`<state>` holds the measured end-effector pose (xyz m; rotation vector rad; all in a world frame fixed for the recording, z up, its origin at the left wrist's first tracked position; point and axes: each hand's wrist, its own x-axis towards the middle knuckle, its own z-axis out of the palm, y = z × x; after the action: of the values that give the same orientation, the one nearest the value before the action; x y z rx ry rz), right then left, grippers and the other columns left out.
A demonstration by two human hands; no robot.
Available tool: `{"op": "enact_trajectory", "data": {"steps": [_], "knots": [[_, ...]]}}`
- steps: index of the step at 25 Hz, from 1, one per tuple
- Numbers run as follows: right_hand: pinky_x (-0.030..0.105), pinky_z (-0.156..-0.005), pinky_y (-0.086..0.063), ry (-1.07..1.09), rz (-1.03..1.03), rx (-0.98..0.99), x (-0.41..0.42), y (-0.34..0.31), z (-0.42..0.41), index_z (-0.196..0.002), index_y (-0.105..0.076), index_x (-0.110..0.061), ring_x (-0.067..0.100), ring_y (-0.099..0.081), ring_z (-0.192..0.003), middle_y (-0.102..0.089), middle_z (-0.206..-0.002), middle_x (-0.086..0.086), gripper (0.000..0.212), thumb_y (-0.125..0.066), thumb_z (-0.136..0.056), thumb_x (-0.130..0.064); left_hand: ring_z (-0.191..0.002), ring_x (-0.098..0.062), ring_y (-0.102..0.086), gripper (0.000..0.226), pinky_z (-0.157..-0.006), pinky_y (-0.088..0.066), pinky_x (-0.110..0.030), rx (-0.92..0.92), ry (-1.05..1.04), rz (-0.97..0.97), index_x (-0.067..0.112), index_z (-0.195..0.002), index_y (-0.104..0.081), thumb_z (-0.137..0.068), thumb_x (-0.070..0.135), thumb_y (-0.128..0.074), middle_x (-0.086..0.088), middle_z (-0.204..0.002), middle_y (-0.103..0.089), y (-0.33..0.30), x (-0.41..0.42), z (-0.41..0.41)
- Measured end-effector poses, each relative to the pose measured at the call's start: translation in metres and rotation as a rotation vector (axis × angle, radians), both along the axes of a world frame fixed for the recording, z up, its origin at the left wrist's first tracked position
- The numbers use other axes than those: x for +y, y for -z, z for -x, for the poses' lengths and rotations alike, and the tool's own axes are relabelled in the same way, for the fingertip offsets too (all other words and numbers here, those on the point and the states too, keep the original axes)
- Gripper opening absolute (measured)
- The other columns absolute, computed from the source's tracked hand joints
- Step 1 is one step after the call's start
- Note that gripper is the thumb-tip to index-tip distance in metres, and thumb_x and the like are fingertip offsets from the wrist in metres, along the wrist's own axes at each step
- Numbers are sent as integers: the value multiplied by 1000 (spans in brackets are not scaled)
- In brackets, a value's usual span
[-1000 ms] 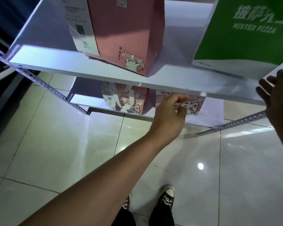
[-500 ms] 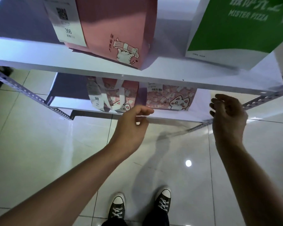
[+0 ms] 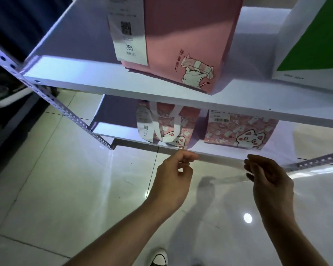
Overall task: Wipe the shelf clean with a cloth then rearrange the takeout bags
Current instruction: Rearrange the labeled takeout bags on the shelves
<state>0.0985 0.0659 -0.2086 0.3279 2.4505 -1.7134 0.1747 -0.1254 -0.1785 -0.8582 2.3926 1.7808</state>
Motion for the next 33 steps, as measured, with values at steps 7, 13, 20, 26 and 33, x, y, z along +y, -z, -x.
{"op": "enact_trajectory", "data": {"steps": [7,13,20,26,33], "knots": [[29,-86,-58,-128,74,12,-46,10,15,-94,-74,-25,20,-73,-97,-78,-92,-4,32,-54,-98,0,-106,7,-58,37,-86,-47,-11,22,-106,2,32,-105,-67,-94,3,-47,21,-108,-68,5,-26,-9],[32,-86,-57,-280,48,69,-85,0,24,-92,-72,-28,22,-73,-97,-77,-94,2,41,-52,-95,8,-108,5,-58,37,-84,-46,-8,55,-200,0,33,-103,-67,-96,4,-47,21,-104,-68,1,-55,-14],[52,-93,-57,-363,7,133,-119,-3,21,-102,-73,-24,18,-73,-96,-77,-98,-2,33,-55,-96,3,-105,5,-60,39,-80,-44,-9,113,-258,-13,31,-102,-69,-93,0,-46,25,-100,-68,3,-80,-30],[52,-92,-57,-362,5,92,-126,13,18,-97,-73,-28,20,-72,-96,-76,-99,-1,32,-57,-96,0,-101,3,-63,38,-79,-45,-8,103,-291,-30,29,-100,-69,-93,-2,-48,21,-99,-70,24,-91,-44],[50,-88,-59,-320,-31,17,-127,58,8,-94,-72,-29,22,-72,-88,-75,-97,4,34,-57,-95,1,-100,2,-63,40,-82,-49,-13,37,-315,-67,27,-102,-69,-92,-4,-47,13,-104,-71,73,-98,-58]]}}
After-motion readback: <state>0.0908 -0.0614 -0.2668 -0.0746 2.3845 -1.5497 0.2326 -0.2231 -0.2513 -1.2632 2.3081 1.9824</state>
